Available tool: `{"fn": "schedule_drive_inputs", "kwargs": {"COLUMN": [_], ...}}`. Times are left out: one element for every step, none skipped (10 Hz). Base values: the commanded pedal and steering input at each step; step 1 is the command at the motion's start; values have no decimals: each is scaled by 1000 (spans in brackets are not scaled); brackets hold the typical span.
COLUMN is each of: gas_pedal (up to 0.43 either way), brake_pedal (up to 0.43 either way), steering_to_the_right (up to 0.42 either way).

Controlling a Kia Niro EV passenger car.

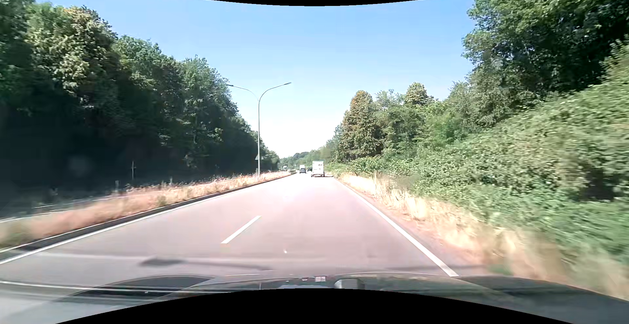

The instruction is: Follow the waypoints while adhering to traffic rules and regulations

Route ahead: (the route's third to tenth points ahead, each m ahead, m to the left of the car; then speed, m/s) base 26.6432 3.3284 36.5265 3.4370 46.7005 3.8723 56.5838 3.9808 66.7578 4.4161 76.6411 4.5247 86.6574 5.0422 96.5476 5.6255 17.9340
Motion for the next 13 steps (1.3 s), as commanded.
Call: {"fn": "schedule_drive_inputs", "kwargs": {"gas_pedal": [157, 157, 157, 157, 157, 157, 157, 150, 150, 150, 150, 150, 150], "brake_pedal": [0, 0, 0, 0, 0, 0, 0, 0, 0, 0, 0, 0, 0], "steering_to_the_right": [-4, -6, -6, -6, -6, -5, -5, -5, -5, -5, -5, -5, -5]}}
